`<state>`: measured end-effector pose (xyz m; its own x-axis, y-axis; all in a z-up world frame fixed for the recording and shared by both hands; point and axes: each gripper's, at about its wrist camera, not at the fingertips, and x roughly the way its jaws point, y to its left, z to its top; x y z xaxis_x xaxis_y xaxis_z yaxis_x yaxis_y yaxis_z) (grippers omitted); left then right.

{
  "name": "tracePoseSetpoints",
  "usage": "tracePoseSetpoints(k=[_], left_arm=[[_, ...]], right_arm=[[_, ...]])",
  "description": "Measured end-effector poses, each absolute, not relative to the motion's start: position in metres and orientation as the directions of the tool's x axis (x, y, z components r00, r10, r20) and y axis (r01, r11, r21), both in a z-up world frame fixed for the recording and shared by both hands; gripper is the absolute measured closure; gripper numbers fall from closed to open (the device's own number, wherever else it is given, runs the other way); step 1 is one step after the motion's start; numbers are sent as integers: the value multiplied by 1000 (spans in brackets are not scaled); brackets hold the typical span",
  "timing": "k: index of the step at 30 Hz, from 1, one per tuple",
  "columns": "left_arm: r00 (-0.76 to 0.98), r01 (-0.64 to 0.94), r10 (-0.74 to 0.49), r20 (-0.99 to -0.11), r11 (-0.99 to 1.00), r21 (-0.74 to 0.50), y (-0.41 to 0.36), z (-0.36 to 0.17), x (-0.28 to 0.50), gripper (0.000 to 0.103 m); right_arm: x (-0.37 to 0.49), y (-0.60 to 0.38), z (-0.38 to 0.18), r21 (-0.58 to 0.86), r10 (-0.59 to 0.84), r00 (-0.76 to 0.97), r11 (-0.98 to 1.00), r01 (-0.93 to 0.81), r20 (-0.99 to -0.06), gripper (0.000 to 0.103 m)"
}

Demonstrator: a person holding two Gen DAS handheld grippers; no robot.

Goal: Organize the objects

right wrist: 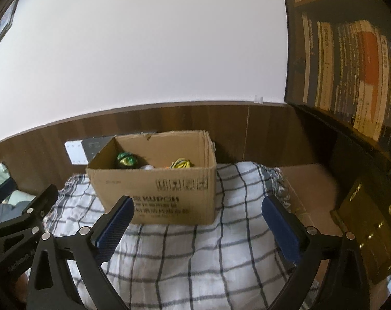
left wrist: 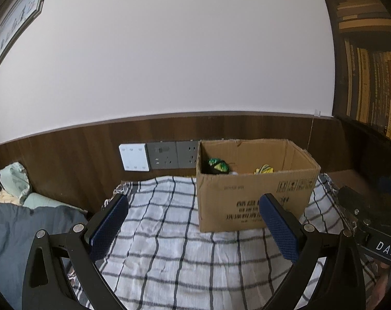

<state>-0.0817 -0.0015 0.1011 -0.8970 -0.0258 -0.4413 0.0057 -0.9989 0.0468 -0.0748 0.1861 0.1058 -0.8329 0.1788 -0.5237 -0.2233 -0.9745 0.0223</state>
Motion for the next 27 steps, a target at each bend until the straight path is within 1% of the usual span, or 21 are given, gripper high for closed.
tracePoseSetpoints(k=[4, 27], left_arm=[[-893, 6, -28, -449, -999, 50, -4, 93, -72, 0], [-824, -21, -3, -566, -999, 36, -10, 39, -32, 0]], right_arm=[[-66, 183, 98, 22, 177, -827, -975, -222, -534, 3], [-21, 179, 40, 37, 172, -767, -968, -247, -618, 3]])
